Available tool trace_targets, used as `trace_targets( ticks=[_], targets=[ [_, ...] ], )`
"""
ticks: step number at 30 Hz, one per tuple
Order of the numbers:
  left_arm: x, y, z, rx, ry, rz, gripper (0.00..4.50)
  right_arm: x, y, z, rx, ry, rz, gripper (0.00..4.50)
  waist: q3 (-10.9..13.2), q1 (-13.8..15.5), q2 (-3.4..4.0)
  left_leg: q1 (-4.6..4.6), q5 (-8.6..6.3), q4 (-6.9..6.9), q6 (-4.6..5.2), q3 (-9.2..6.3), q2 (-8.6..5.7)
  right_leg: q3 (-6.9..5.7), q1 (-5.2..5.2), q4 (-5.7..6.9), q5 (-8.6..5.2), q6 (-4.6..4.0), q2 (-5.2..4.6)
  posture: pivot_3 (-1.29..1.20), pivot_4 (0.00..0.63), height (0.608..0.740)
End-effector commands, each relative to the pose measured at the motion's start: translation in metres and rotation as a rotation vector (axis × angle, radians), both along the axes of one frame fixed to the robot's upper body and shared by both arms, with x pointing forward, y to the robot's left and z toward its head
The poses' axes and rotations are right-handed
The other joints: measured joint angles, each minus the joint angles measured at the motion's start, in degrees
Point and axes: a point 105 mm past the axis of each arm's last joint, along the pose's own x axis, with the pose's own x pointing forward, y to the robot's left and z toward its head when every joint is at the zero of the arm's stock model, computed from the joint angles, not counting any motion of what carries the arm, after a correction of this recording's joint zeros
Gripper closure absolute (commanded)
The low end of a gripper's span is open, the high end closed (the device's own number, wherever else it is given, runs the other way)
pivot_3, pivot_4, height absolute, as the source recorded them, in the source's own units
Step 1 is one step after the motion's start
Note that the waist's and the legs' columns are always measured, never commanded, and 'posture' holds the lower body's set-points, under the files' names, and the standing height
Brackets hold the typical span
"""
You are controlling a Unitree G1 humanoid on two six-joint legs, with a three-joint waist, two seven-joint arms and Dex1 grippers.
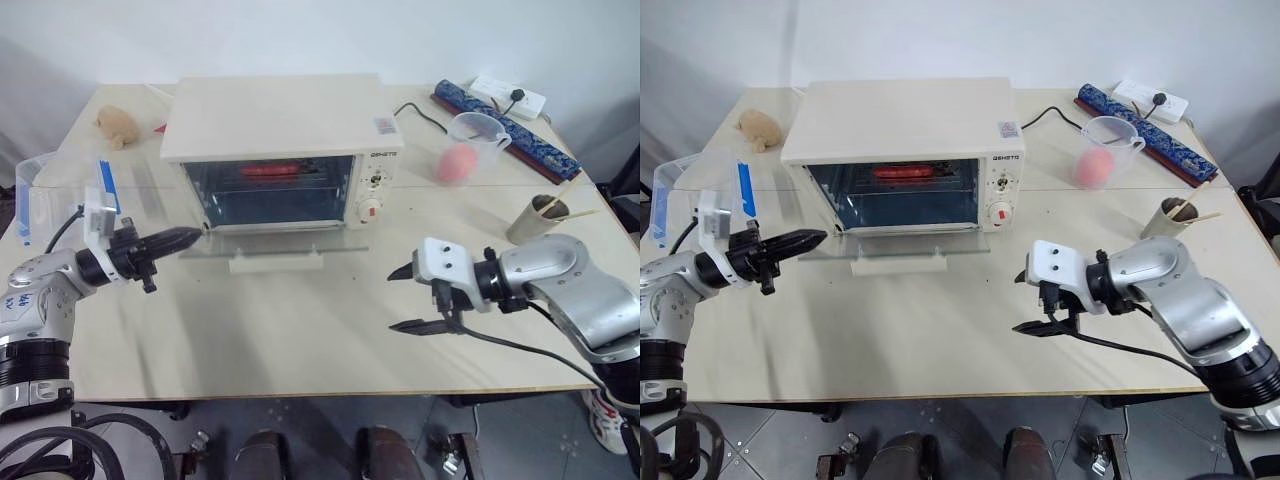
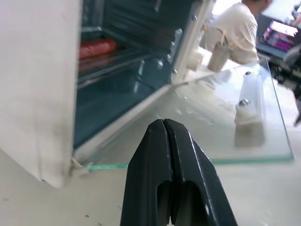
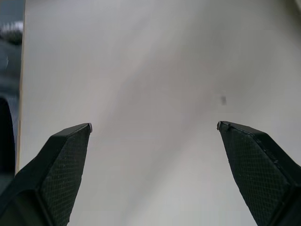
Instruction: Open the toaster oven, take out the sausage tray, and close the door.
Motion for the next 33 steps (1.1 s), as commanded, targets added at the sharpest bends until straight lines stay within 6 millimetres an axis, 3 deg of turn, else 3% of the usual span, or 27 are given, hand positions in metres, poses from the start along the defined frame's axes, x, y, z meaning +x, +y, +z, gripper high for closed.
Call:
trace_targets(
  ticks=[1, 7, 13, 17, 21, 28, 33],
  targets=[
    [-0.007, -0.004, -0.012, 0.089, 0.027, -0.056, 4.49, 0.011, -0.007, 0.027, 0.01, -0.13, -0.041, 0.0, 0.0, -0.1, 0.0, 0.0, 0.0, 0.0, 0.0, 0.01, 0.0, 0.0, 0.0, 0.0, 0.0, 0.0, 0.0, 0.0, 0.15, 0.74],
    [-0.005, -0.004, -0.022, 0.151, 0.04, -0.062, 4.49, 0.026, 0.005, 0.051, 0.067, -0.266, -0.074, 0.0, 0.0, -0.1, 0.0, 0.0, 0.0, 0.04, 0.0, 0.05, 0.02, 0.0, -0.03, 0.01, -0.01, -0.03, 0.0, 0.0, 0.15, 0.74],
    [-0.008, -0.005, -0.041, 0.28, 0.066, -0.096, 4.49, 0.033, 0.061, 0.064, 0.199, -0.401, -0.037, 0.0, 0.0, -0.3, 0.0, -0.01, 0.0, 0.07, 0.0, 0.04, 0.03, 0.0, -0.05, 0.08, -0.01, -0.03, 0.0, 0.0, 0.15, 0.74],
    [-0.005, -0.006, -0.04, 0.279, 0.039, -0.075, 4.49, 0.039, 0.096, 0.066, 0.245, -0.558, -0.007, 0.0, 0.0, -0.2, 0.0, -0.02, 0.0, 0.07, 0.0, 0.04, 0.03, 0.0, -0.07, 0.11, -0.01, -0.03, -0.01, 0.0, 0.15, 0.74],
    [-0.007, -0.005, -0.036, 0.256, -0.023, -0.049, 4.49, 0.06, 0.133, 0.062, 0.205, -0.723, -0.044, 0.0, 0.0, -0.4, 0.01, -0.05, 0.0, 0.18, 0.0, 0.04, 0.03, 0.0, -0.08, 0.18, -0.01, -0.03, -0.02, 0.0, 0.15, 0.74],
    [-0.002, 0.002, -0.024, 0.132, -0.152, 0.13, 4.49, 0.093, 0.16, 0.057, 0.143, -0.852, -0.129, 0.0, 0.0, -1.1, 0.0, -0.08, 0.0, 0.23, 0.0, -0.05, 0.05, -0.03, -0.14, 0.37, -0.01, -0.04, -0.04, 0.0, 0.15, 0.74],
    [-0.015, 0.0, -0.008, -0.03, -0.242, 0.186, 3.35, 0.105, 0.176, 0.046, 0.083, -0.912, -0.109, 0.0, 0.0, -2.3, -0.01, -0.1, 0.0, 0.27, 0.0, -0.24, 0.06, -0.11, -0.14, 0.6, -0.01, -0.04, -0.07, 0.0, 0.15, 0.74]
  ],
)
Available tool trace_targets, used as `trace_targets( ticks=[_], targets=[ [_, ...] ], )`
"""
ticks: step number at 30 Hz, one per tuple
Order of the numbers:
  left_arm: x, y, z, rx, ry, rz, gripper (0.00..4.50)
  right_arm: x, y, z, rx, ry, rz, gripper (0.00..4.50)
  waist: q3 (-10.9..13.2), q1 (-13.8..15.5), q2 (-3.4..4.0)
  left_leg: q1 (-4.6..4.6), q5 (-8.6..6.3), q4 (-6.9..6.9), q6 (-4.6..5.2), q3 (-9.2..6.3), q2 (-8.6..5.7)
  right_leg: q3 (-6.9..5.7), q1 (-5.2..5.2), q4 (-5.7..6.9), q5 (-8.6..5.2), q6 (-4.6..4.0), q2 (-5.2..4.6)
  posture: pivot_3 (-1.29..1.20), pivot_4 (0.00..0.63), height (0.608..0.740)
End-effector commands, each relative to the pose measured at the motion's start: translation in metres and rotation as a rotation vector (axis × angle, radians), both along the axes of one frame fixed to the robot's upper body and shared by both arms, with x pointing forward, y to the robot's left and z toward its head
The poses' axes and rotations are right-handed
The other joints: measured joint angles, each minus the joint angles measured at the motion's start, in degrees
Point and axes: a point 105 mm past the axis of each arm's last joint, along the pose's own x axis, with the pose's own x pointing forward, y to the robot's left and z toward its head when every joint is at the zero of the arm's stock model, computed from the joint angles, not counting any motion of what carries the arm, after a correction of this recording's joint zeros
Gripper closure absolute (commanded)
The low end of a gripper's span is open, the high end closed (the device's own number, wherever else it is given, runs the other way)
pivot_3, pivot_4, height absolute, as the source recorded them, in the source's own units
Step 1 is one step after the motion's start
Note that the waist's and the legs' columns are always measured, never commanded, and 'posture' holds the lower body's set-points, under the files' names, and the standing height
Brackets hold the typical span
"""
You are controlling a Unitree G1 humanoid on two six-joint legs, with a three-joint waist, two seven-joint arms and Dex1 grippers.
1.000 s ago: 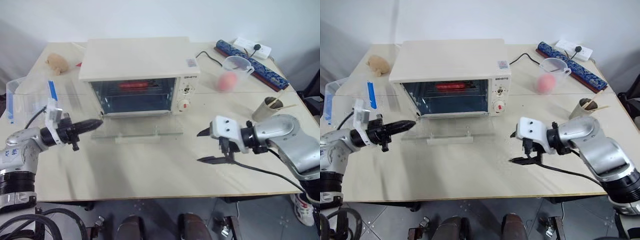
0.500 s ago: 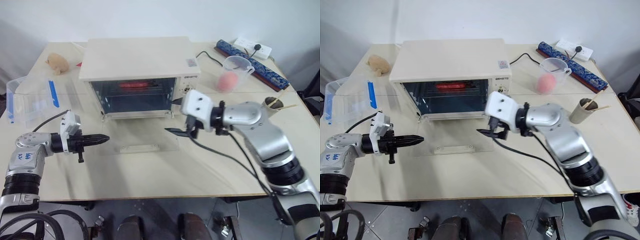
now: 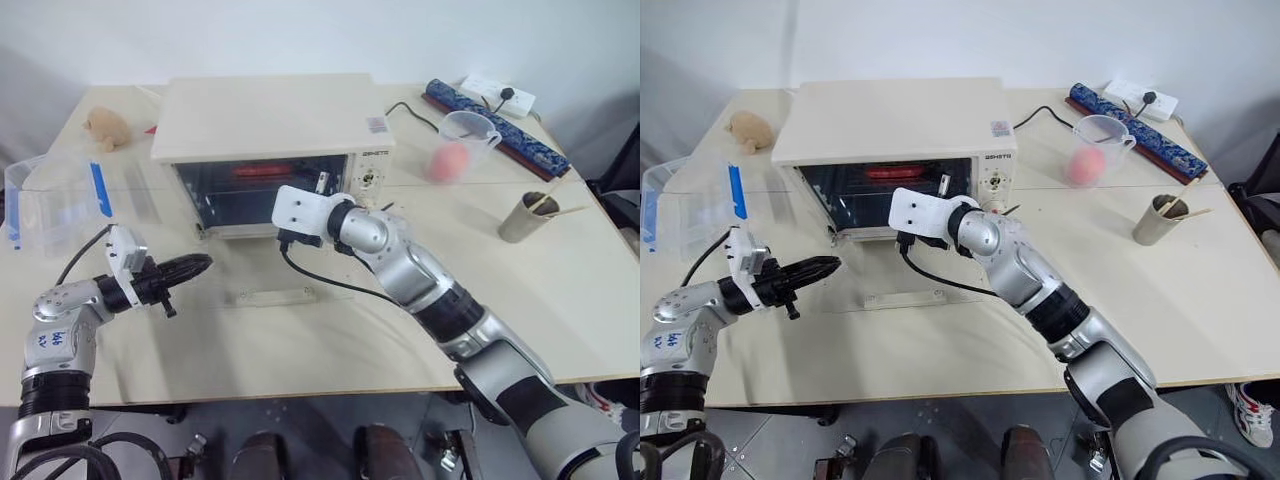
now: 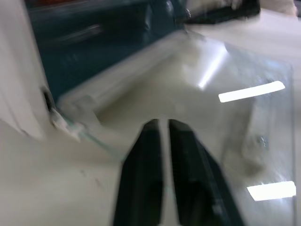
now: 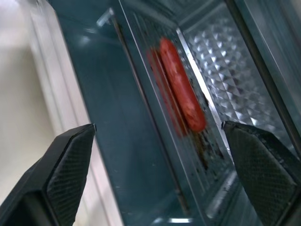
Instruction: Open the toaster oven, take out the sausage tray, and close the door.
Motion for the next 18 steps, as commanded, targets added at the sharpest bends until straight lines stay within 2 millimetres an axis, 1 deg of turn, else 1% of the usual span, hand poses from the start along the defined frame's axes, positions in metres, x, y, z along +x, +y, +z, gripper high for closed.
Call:
trace_targets(
  ticks=[1, 2, 3, 4, 5, 8, 11, 15, 18],
  targets=[
    [-0.015, -0.001, 0.026, -0.125, -0.122, 0.006, 3.07, 0.005, 0.012, 0.005, -0.04, -0.099, 0.013, 0.0, 0.0, -0.6, 0.0, 0.01, 0.0, -0.03, 0.0, -0.03, 0.01, -0.01, -0.02, 0.01, 0.0, 0.0, 0.0, 0.0, 0.15, 0.74],
    [-0.02, -0.001, 0.029, -0.151, -0.134, 0.006, 2.8, 0.007, 0.013, 0.003, -0.052, -0.108, 0.012, 0.0, 0.0, -1.0, 0.0, 0.02, 0.0, -0.06, -0.01, -0.06, 0.01, -0.02, -0.02, 0.02, 0.0, 0.0, 0.0, 0.0, 0.15, 0.74],
    [-0.024, -0.002, 0.031, -0.173, -0.142, 0.002, 2.43, 0.008, 0.014, 0.002, -0.059, -0.113, 0.011, 0.0, 0.0, -1.3, 0.0, 0.02, 0.01, -0.08, -0.01, -0.1, 0.01, -0.02, -0.02, 0.02, 0.0, 0.0, 0.0, 0.0, 0.15, 0.74],
    [-0.028, -0.003, 0.032, -0.199, -0.134, -0.008, 2.2, 0.01, 0.015, 0.001, -0.064, -0.116, 0.01, 0.0, 0.0, -1.5, 0.0, 0.02, 0.01, -0.1, -0.02, -0.14, 0.01, -0.02, -0.02, 0.03, 0.0, 0.0, 0.0, 0.0, 0.15, 0.74],
    [-0.032, -0.004, 0.035, -0.218, -0.143, -0.015, 1.84, 0.011, 0.016, 0.0, -0.072, -0.121, 0.011, 0.0, 0.0, -1.5, 0.01, 0.02, 0.01, -0.1, -0.02, -0.2, 0.01, -0.02, -0.02, 0.03, 0.0, 0.0, 0.0, 0.0, 0.15, 0.74],
    [-0.044, 0.001, 0.045, -0.287, -0.193, 0.011, 0.96, 0.015, 0.019, -0.004, -0.103, -0.136, 0.01, 0.0, 0.0, -1.8, 0.01, 0.09, 0.01, -0.15, -0.03, -0.26, 0.02, 0.0, 0.0, 0.02, 0.0, 0.0, -0.01, 0.0, 0.15, 0.74],
    [-0.049, 0.005, 0.044, -0.288, -0.199, 0.057, 0.07, 0.02, 0.021, -0.005, -0.117, -0.141, -0.005, 0.0, 0.0, -2.0, 0.01, 0.15, 0.02, -0.2, -0.03, -0.31, 0.02, 0.03, 0.02, 0.02, 0.0, 0.0, -0.01, 0.0, 0.15, 0.74],
    [-0.059, 0.009, 0.04, -0.297, -0.175, 0.118, 0.02, 0.023, 0.028, -0.002, -0.118, -0.162, -0.008, 0.0, 0.0, -2.4, 0.01, 0.16, 0.02, -0.22, -0.04, -0.31, 0.02, 0.05, 0.02, 0.01, 0.0, 0.0, -0.01, 0.0, 0.15, 0.74],
    [-0.061, 0.01, 0.034, -0.277, -0.149, 0.139, 0.02, 0.026, 0.033, -0.003, -0.14, -0.171, -0.005, 0.0, 0.0, -2.7, 0.01, 0.2, 0.03, -0.3, -0.05, -0.38, 0.02, 0.1, 0.02, 0.01, 0.0, 0.0, -0.03, 0.0, 0.15, 0.74]
  ],
)
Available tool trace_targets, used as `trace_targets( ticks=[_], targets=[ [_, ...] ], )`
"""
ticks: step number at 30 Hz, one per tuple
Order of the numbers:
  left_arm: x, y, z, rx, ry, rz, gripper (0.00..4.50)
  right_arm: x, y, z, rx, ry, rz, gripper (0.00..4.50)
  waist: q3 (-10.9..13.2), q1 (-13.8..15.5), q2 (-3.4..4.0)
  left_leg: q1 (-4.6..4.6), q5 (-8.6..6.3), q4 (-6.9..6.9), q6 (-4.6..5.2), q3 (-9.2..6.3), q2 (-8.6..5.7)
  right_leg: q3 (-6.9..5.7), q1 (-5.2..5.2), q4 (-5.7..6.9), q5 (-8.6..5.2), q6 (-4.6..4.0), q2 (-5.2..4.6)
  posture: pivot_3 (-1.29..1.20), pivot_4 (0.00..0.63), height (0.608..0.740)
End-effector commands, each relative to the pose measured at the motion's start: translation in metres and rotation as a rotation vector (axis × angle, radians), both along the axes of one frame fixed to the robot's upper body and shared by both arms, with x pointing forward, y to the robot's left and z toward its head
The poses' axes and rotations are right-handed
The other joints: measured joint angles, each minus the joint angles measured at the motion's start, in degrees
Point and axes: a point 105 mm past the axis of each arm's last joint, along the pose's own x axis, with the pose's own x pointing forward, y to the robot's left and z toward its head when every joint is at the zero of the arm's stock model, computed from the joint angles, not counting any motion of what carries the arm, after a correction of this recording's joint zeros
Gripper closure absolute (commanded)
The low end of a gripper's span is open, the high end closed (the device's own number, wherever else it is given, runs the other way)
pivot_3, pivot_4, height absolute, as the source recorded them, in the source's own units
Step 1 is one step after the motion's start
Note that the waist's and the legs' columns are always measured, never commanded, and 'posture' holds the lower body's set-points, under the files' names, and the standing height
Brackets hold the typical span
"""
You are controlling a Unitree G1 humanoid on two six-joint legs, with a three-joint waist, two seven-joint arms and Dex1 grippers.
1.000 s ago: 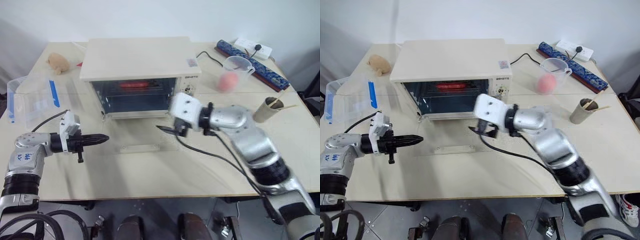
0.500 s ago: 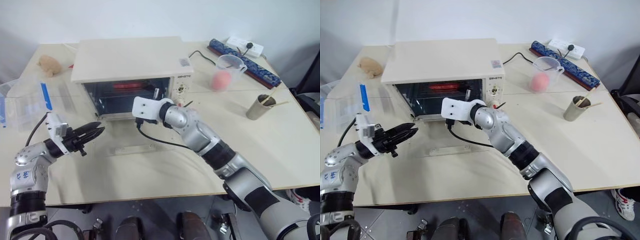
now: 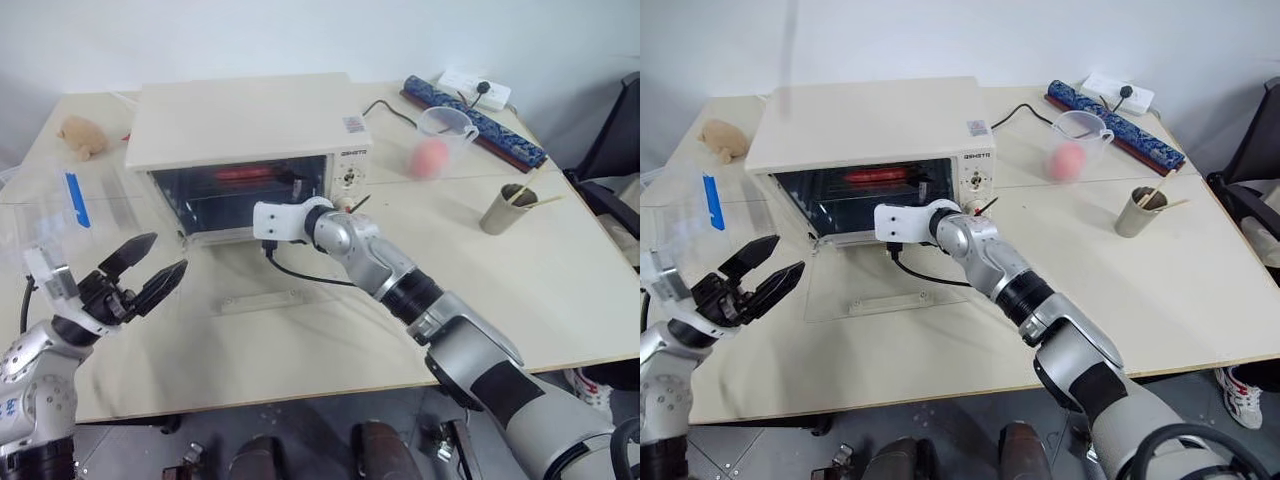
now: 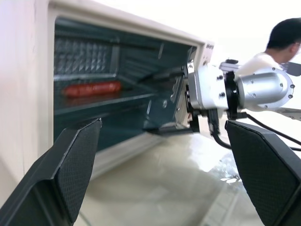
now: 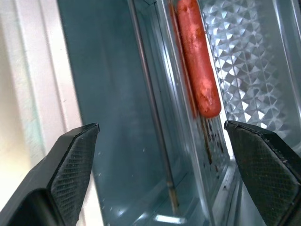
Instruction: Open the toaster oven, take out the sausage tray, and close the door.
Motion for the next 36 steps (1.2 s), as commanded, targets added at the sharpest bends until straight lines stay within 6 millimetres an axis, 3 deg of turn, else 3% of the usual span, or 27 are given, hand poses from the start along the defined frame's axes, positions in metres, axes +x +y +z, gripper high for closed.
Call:
trace_targets(
  ticks=[1, 5, 13, 14, 16, 25, 32, 36],
  targets=[
    [-0.005, 0.001, 0.009, 0.015, -0.033, 0.021, 0.01, 0.0, 0.011, 0.013, -0.002, -0.054, 0.024, 0.19, 0.0, 0.0, 0.0, 0.0, 0.0, 0.0, -0.01, 0.0, 0.0, 0.0, 0.01, 0.0, 0.0, 0.0, 0.0, 0.0, 0.15, 0.74],
    [-0.002, -0.001, 0.011, 0.01, -0.037, 0.025, 0.0, 0.003, 0.014, 0.013, -0.012, -0.072, 0.016, 1.25, 0.0, 0.0, 0.0, 0.0, 0.01, 0.0, -0.01, 0.02, -0.01, 0.0, 0.03, -0.01, 0.0, 0.0, 0.0, 0.0, 0.15, 0.74],
    [0.003, -0.006, 0.011, 0.007, -0.028, -0.001, 0.0, 0.0, 0.015, 0.019, -0.021, -0.127, 0.035, 3.95, 0.0, -0.1, 0.0, 0.05, 0.01, -0.1, -0.02, 0.02, -0.01, 0.0, 0.03, -0.02, 0.0, 0.0, 0.0, 0.0, 0.15, 0.74],
    [0.004, -0.007, 0.012, 0.005, -0.027, -0.004, 0.0, 0.0, 0.015, 0.021, -0.019, -0.14, 0.038, 3.95, 0.0, -0.1, 0.0, 0.05, 0.01, -0.1, -0.02, 0.02, -0.01, 0.0, 0.03, -0.03, 0.0, 0.0, 0.0, 0.0, 0.15, 0.74],
    [0.007, -0.009, 0.012, 0.007, -0.024, -0.014, 0.0, -0.002, 0.014, 0.025, -0.016, -0.159, 0.041, 4.46, 0.0, -0.1, 0.0, 0.07, 0.02, -0.14, -0.03, 0.02, -0.01, 0.0, 0.02, -0.03, 0.0, 0.0, 0.01, 0.0, 0.15, 0.74],
    [0.013, -0.013, 0.01, 0.01, -0.017, -0.027, 0.0, -0.006, 0.013, 0.029, -0.015, -0.186, 0.057, 4.46, 0.0, -0.1, 0.01, 0.06, 0.02, -0.23, -0.03, 0.02, -0.01, 0.0, 0.0, -0.08, 0.0, 0.0, 0.01, 0.0, 0.15, 0.74],
    [0.015, -0.014, 0.008, 0.019, -0.011, -0.022, 0.0, -0.001, 0.012, 0.017, -0.047, -0.11, 0.068, 4.46, 0.0, -0.1, 0.01, 0.06, 0.02, -0.23, -0.03, 0.03, -0.02, 0.0, 0.0, -0.09, 0.0, 0.0, 0.01, 0.0, 0.15, 0.74],
    [0.016, -0.015, 0.009, 0.018, -0.013, -0.019, 0.0, 0.002, 0.013, 0.019, -0.068, -0.138, 0.055, 3.19, 0.0, -0.2, 0.0, 0.07, 0.02, -0.22, -0.04, 0.04, -0.01, -0.01, 0.01, -0.09, 0.0, 0.0, 0.01, 0.0, 0.15, 0.74]
  ],
)
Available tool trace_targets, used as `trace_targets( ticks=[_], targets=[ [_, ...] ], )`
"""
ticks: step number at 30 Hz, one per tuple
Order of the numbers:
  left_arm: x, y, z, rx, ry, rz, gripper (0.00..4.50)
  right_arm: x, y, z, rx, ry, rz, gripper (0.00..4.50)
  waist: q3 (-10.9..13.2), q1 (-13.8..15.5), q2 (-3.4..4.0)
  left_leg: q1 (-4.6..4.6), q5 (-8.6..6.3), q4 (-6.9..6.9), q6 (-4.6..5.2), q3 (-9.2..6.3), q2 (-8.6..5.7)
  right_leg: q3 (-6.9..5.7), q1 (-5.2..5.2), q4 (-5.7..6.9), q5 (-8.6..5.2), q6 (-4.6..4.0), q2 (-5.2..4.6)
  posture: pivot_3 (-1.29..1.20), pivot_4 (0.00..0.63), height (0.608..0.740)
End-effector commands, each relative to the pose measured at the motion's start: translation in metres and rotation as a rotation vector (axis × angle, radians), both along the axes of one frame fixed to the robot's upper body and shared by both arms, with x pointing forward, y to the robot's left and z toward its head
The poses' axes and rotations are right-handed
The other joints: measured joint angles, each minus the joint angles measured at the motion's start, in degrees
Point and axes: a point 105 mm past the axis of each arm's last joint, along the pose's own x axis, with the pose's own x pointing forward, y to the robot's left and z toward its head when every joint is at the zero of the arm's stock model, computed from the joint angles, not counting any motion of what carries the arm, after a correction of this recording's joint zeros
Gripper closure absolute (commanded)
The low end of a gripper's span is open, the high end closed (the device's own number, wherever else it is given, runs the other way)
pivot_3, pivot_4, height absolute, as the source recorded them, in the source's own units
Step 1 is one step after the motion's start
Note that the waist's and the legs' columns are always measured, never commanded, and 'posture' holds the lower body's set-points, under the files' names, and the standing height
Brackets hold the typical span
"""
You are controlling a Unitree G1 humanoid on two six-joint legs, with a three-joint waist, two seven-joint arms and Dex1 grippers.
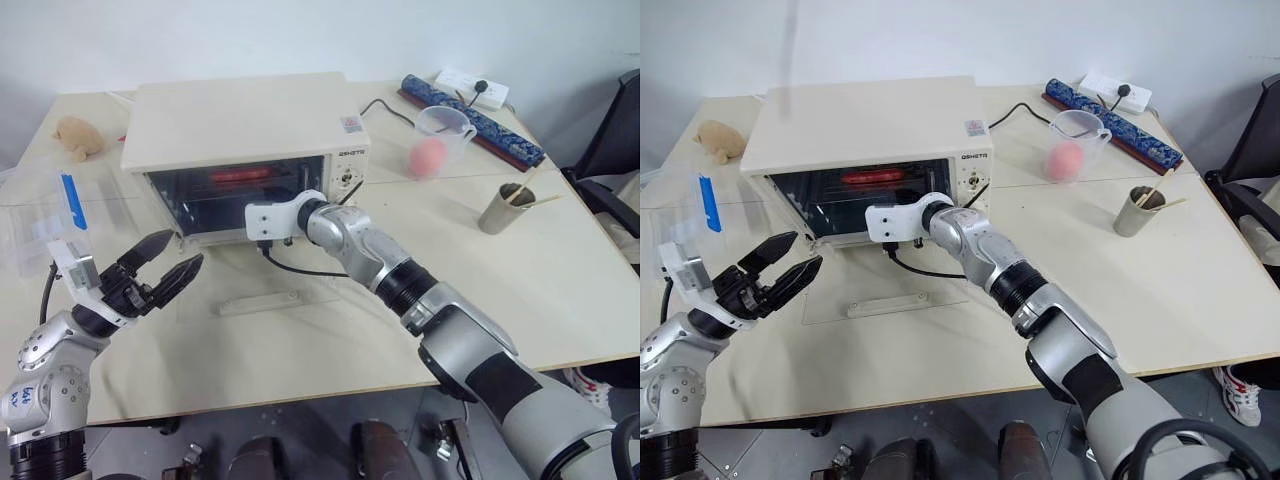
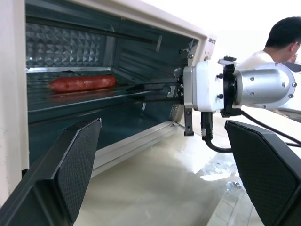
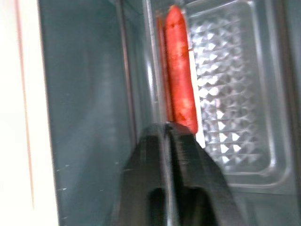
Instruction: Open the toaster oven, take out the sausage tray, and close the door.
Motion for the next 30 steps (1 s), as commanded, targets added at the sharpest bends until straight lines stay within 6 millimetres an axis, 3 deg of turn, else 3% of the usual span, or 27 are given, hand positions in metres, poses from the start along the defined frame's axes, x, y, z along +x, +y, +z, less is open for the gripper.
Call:
trace_targets(
  ticks=[1, 10, 13, 16, 30],
  targets=[
    [0.0, 0.002, 0.007, 0.018, -0.03, 0.015, 0.0, 0.002, 0.006, 0.016, 0.004, -0.069, 0.0, 2.9, 0.0, 0.0, 0.0, 0.0, 0.0, 0.0, 0.0, 0.0, 0.0, 0.0, 0.0, 0.0, 0.0, 0.0, 0.0, 0.0, 0.15, 0.74],
    [0.001, 0.002, 0.007, 0.02, -0.033, 0.026, 0.0, 0.017, 0.002, 0.021, -0.021, -0.134, -0.108, 2.9, 0.0, -0.1, 0.01, 0.0, 0.01, -0.02, -0.02, 0.0, 0.01, 0.0, 0.0, -0.01, 0.0, 0.0, 0.01, 0.0, 0.15, 0.74],
    [0.001, 0.002, 0.007, 0.022, -0.032, 0.028, 0.0, 0.015, 0.007, 0.024, -0.015, -0.139, -0.087, 3.47, 0.0, -0.1, 0.01, -0.01, 0.01, -0.02, -0.02, 0.0, 0.0, 0.0, 0.0, -0.01, 0.0, 0.0, 0.0, 0.0, 0.15, 0.74],
    [0.001, 0.002, 0.006, 0.023, -0.03, 0.029, 0.0, 0.011, 0.009, 0.024, -0.019, -0.152, -0.065, 4.47, 0.0, -0.1, 0.01, -0.01, 0.01, -0.02, -0.02, 0.0, 0.0, 0.0, 0.0, -0.01, 0.0, 0.0, 0.0, 0.0, 0.15, 0.74],
    [0.006, -0.002, 0.006, 0.015, -0.024, 0.01, 0.0, -0.011, 0.011, 0.02, -0.014, -0.195, 0.009, 4.47, 0.0, -0.1, 0.01, -0.01, 0.01, -0.14, -0.02, -0.01, 0.0, -0.01, -0.02, -0.14, 0.0, 0.0, 0.01, 0.0, 0.15, 0.74]
  ],
)
